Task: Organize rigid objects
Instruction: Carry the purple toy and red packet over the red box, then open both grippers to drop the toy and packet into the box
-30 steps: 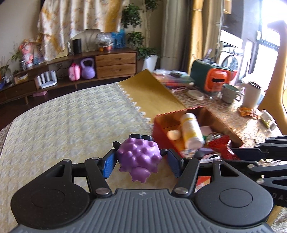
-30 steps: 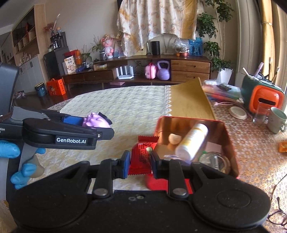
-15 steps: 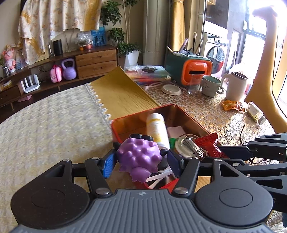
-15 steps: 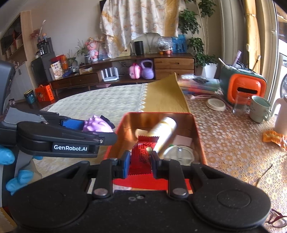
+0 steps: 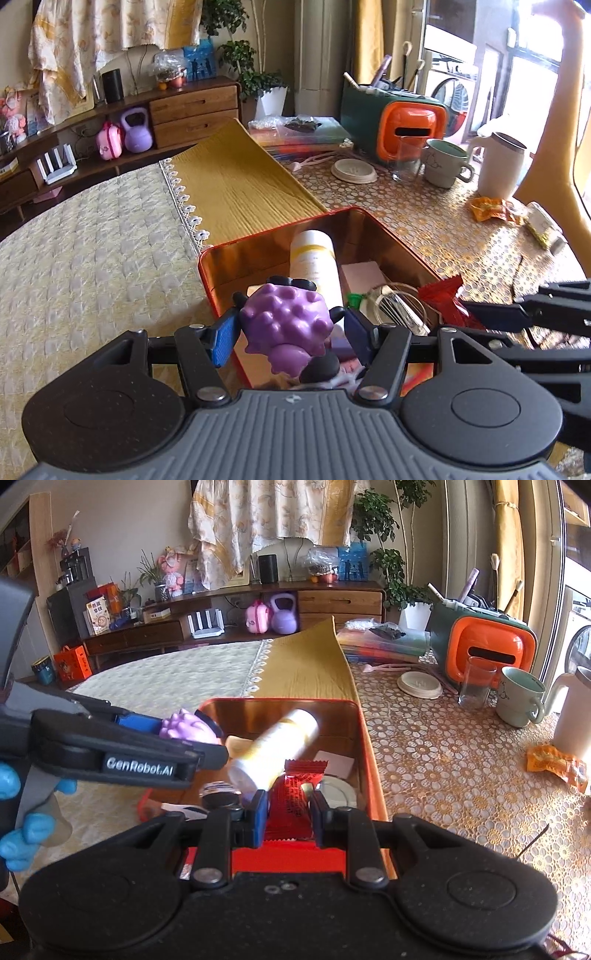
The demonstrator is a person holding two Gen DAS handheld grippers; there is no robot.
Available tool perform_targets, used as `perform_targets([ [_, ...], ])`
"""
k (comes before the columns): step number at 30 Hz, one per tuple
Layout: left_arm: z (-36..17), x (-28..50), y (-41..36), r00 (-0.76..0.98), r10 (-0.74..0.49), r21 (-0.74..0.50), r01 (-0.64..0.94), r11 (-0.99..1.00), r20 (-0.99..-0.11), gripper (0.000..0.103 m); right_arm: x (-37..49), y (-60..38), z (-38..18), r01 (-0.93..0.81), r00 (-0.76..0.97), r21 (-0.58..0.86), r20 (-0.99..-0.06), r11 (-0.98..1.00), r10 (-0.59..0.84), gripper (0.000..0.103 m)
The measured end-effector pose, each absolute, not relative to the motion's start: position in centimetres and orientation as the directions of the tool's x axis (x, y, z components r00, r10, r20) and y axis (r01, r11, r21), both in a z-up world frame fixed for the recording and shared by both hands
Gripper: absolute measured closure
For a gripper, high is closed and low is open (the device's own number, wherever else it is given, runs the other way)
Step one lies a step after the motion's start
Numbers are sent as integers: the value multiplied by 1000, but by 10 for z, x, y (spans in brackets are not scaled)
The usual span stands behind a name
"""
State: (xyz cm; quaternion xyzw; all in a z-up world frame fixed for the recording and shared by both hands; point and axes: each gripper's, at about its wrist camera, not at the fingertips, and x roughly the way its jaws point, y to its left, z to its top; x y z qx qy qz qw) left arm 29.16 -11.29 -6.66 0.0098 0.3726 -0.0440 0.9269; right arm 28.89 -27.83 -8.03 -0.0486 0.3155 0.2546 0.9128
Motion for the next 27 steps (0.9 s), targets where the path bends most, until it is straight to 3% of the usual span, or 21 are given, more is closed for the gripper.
perform_targets([
  [27, -91, 330, -120, 696, -47, -28, 39, 999, -716, 41, 313, -261, -106, -514, 629, 35, -665, 857, 404, 76],
])
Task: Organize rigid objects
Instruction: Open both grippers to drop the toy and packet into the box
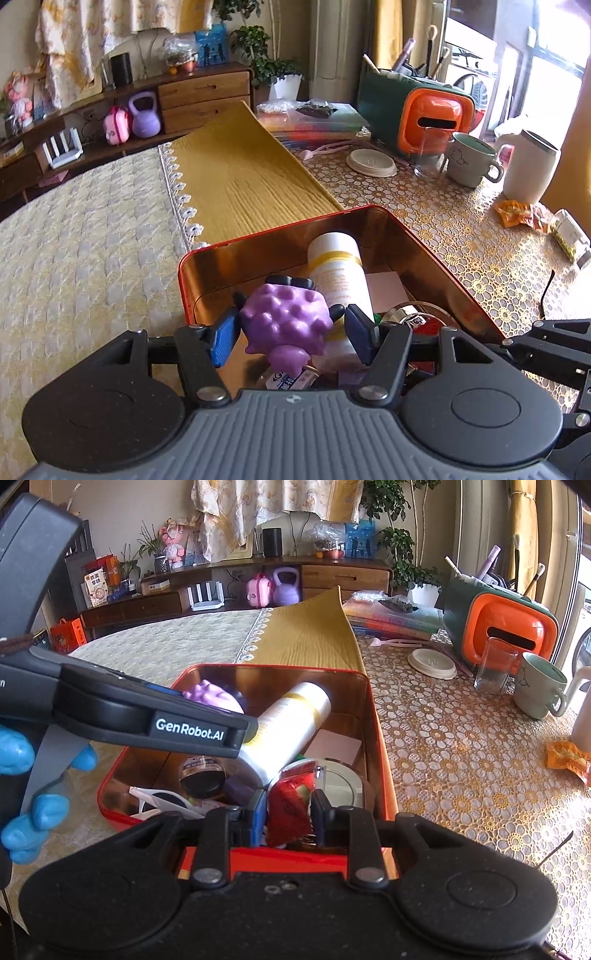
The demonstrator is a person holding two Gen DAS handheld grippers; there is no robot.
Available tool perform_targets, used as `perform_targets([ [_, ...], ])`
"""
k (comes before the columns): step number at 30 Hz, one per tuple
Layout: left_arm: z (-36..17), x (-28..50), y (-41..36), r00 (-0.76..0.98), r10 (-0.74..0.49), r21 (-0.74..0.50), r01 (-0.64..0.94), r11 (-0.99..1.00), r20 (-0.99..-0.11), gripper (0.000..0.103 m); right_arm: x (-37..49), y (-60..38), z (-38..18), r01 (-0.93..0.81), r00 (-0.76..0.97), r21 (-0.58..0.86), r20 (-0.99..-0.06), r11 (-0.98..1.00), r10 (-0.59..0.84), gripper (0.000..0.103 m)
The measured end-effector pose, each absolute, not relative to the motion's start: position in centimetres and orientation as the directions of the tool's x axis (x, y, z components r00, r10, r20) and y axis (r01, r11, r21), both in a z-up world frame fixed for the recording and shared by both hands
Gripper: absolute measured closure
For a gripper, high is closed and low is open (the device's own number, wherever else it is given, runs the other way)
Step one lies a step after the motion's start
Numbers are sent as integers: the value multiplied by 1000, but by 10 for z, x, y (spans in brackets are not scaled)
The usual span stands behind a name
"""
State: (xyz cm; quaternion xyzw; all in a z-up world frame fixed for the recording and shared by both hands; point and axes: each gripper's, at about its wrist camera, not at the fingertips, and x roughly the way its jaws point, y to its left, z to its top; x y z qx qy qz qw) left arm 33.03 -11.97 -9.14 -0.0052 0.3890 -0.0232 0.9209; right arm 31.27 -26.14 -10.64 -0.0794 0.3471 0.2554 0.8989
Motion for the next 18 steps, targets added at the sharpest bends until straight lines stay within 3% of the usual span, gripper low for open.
perform_targets([
  [18, -73, 295, -114, 723, -69, -30, 66, 997, -688, 39, 297, -261, -87, -501, 652, 13, -651, 865, 387, 59],
])
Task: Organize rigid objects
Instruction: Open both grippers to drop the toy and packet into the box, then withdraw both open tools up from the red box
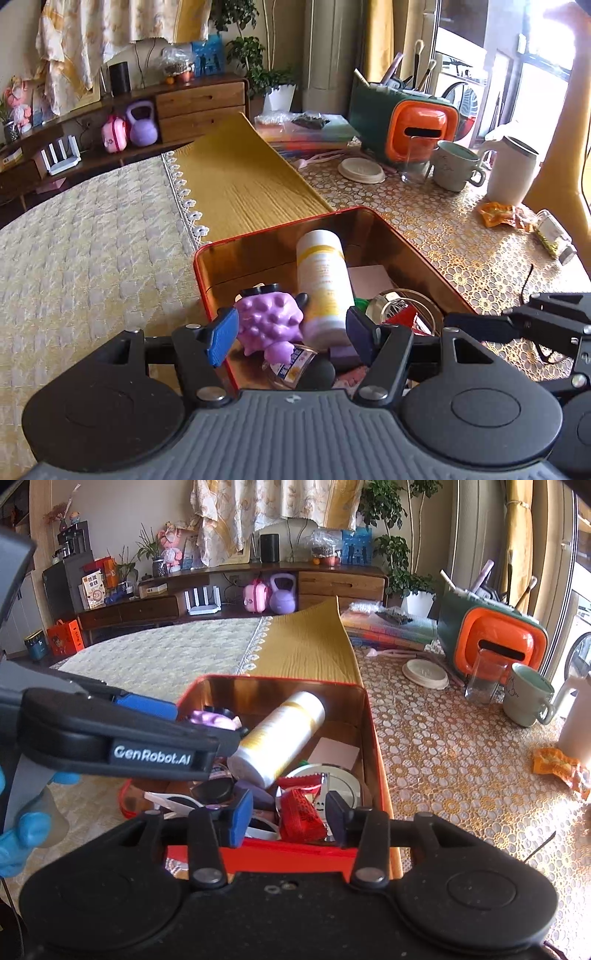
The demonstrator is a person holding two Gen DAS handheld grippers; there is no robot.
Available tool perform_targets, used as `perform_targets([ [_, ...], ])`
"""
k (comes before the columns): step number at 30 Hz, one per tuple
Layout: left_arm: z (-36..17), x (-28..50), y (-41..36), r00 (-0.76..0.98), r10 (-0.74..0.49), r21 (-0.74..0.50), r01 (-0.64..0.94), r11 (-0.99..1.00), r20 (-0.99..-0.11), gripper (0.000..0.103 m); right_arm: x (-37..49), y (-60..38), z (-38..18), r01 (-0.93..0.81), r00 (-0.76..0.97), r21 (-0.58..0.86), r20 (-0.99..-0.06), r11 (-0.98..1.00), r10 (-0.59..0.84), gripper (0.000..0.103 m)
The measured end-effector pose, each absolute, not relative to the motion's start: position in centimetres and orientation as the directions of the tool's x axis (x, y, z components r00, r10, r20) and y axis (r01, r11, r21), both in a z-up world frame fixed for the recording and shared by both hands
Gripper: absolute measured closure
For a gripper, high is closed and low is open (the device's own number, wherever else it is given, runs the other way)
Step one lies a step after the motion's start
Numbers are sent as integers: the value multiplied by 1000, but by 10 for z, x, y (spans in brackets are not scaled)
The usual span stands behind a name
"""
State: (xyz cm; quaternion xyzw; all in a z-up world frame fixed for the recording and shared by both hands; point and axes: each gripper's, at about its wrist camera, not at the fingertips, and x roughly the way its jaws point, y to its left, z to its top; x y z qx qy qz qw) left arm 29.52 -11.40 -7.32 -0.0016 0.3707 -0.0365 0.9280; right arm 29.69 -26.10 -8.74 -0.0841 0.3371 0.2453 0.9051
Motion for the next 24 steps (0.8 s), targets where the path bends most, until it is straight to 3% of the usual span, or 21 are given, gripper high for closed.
perform_targets([
  [12, -42, 250, -98, 764, -80, -38, 72, 997, -640, 31, 267, -261, -61, -500, 675, 26, -614, 865, 409, 46],
  [24, -24, 207, -97, 790, -100, -35, 99, 994, -604, 31, 235, -269, -43, -490, 696, 51, -578, 871, 425, 36],
])
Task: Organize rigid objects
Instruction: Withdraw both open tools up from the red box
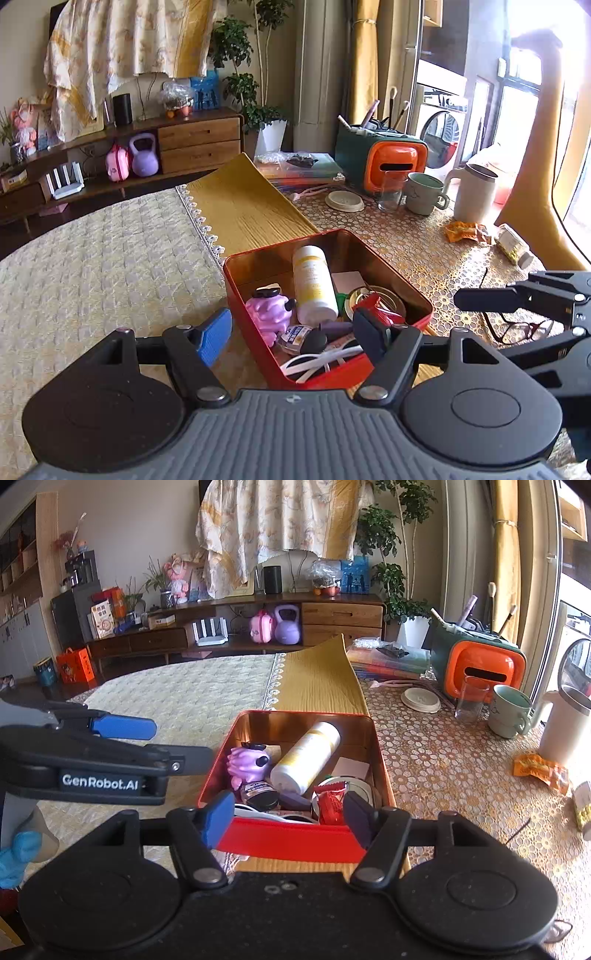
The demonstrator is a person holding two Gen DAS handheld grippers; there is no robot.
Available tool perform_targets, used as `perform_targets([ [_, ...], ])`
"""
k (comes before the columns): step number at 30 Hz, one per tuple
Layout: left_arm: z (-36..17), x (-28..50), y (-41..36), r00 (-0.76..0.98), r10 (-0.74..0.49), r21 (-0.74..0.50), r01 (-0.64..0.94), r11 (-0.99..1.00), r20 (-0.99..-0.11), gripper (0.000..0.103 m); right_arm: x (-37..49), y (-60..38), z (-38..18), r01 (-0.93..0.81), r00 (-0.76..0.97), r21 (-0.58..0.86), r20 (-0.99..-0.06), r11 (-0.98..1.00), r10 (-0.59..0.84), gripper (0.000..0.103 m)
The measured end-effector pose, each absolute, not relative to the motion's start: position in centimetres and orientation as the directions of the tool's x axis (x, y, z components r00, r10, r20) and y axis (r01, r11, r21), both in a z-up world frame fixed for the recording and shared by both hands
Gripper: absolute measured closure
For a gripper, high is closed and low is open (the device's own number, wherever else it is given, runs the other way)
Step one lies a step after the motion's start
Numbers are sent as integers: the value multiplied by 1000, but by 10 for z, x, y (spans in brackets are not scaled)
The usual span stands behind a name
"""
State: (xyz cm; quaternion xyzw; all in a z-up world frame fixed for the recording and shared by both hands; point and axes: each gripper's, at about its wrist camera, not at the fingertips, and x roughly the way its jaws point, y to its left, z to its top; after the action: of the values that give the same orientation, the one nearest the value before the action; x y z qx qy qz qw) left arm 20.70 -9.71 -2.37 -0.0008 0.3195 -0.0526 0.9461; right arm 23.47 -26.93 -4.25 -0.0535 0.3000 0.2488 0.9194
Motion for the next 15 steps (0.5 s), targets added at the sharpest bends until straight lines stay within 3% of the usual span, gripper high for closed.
perform_targets([
  [7, -18, 186, -100, 803, -105, -18, 117, 993, -586, 31, 221, -282, -40, -472, 703, 94, -560, 877, 438, 27],
  [10, -14, 178, -100, 813, -111, -23, 120, 993, -571, 18, 215, -288, -38, -470, 709, 110, -543, 876, 449, 21],
  [15, -10, 168, -100, 819, -120, -36, 120, 992, -561, 18, 204, -294, -32, -473, 728, 104, -512, 875, 455, 11],
])
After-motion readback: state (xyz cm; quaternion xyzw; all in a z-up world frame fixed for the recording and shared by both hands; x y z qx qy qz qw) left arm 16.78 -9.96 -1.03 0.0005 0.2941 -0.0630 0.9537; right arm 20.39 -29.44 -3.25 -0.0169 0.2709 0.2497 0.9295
